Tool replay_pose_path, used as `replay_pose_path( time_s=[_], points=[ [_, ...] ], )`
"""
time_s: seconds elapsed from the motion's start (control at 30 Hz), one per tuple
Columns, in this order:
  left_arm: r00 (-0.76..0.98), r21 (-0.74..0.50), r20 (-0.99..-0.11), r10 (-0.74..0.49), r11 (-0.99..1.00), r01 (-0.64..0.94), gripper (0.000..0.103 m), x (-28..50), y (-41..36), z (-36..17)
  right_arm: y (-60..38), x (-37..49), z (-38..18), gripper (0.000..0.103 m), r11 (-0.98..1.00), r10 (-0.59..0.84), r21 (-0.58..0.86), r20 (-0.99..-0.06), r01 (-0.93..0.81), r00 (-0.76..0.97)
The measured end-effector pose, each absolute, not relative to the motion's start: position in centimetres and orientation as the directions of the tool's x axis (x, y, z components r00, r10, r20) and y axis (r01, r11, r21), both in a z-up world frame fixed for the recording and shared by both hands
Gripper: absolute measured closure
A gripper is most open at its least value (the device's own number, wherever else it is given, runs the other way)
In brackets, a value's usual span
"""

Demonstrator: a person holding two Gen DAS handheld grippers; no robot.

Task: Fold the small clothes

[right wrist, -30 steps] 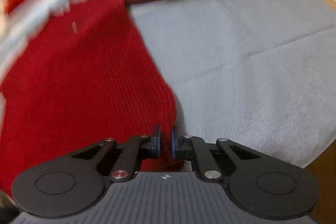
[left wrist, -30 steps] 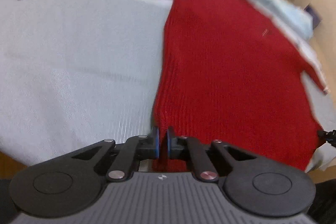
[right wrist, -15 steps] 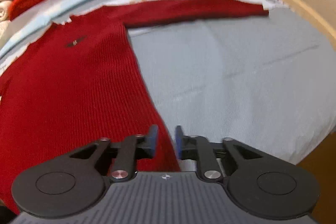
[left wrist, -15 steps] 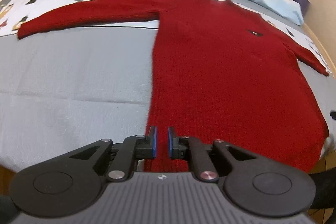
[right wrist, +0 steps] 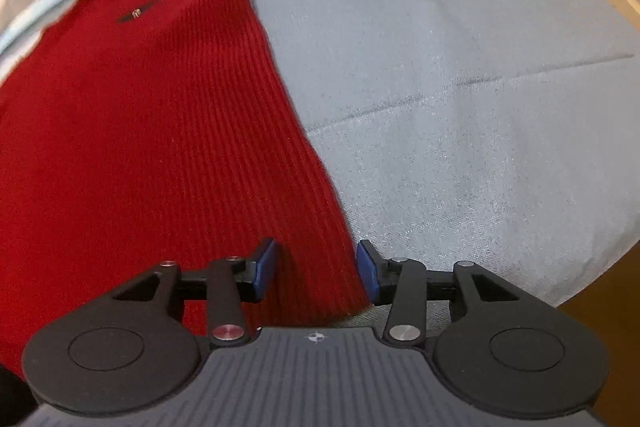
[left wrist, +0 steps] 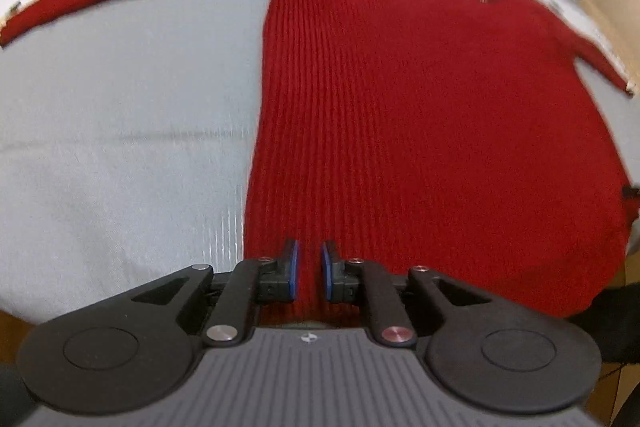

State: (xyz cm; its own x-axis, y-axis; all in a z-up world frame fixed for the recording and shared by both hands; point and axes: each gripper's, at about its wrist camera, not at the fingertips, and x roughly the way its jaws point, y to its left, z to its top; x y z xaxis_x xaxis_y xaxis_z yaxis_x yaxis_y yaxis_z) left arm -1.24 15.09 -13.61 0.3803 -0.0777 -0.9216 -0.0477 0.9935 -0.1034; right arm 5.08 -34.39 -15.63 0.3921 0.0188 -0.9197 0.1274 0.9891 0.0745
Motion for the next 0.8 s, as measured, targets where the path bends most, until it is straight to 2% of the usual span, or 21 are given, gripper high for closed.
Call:
replay_pose_path(
  time_s=[0.13, 0.27, 0.33, 0.4, 0.47, 0.57, 0.7, 0.77, 0.8],
  points=[
    [0.459, -0.100, -0.886, -0.071, 0.994, -0.039, 0.087, -1.1, 14.6, -12.0, -34.0, 5.4, -12.7, 0.057, 0.986, 0.050, 0.129, -0.836, 0.106, 0.547],
    [0.552, -0.035, -0.834, -0.013, 0.999, -0.029, 0.079, -0.8, 13.1, -8.1, -34.0, 5.5, -10.0, 0.057, 0.964, 0.118, 0.249, -0.713, 0.092, 0.691],
    [0.613, -0.061, -0.789, -0.041, 0.998, -0.012, 0.066, 0.2, 12.0, -5.1, -33.5, 5.8, -9.3, 0.054, 0.957, 0.124, 0.276, -0.666, 0.089, 0.735],
    [0.710, -0.046, -0.702, -0.053, 0.998, 0.029, 0.045, -0.1, 10.6, -2.4, -33.6, 5.7, -8.7, 0.053, 0.953, 0.125, 0.290, -0.642, 0.088, 0.757],
    [0.787, 0.014, -0.616, -0.026, 0.999, 0.044, 0.038, -0.5, 9.4, -1.1, -33.4, 5.8, -8.3, 0.053, 0.955, 0.125, 0.286, -0.631, 0.080, 0.765],
    [0.823, 0.020, -0.568, -0.020, 0.999, 0.038, 0.037, 0.1, 8.1, -1.0, -33.1, 6.4, -8.2, 0.053, 0.955, 0.126, 0.285, -0.634, 0.079, 0.763],
    [0.803, -0.076, -0.596, -0.036, 0.997, -0.012, 0.037, 2.1, 7.2, 0.1, -32.9, 6.4, -8.0, 0.050, 0.960, 0.107, 0.263, -0.657, 0.093, 0.746],
    [0.825, -0.088, -0.562, -0.058, 0.996, 0.010, 0.037, 3.4, 6.3, 1.8, -32.7, 6.2, -6.7, 0.034, 0.953, 0.106, 0.283, -0.646, 0.108, 0.756],
    [0.837, -0.073, -0.543, -0.059, 0.997, 0.023, 0.037, 3.9, 6.0, 2.6, -32.6, 6.0, -6.0, 0.031, 0.953, 0.102, 0.283, -0.629, 0.105, 0.771]
  ],
)
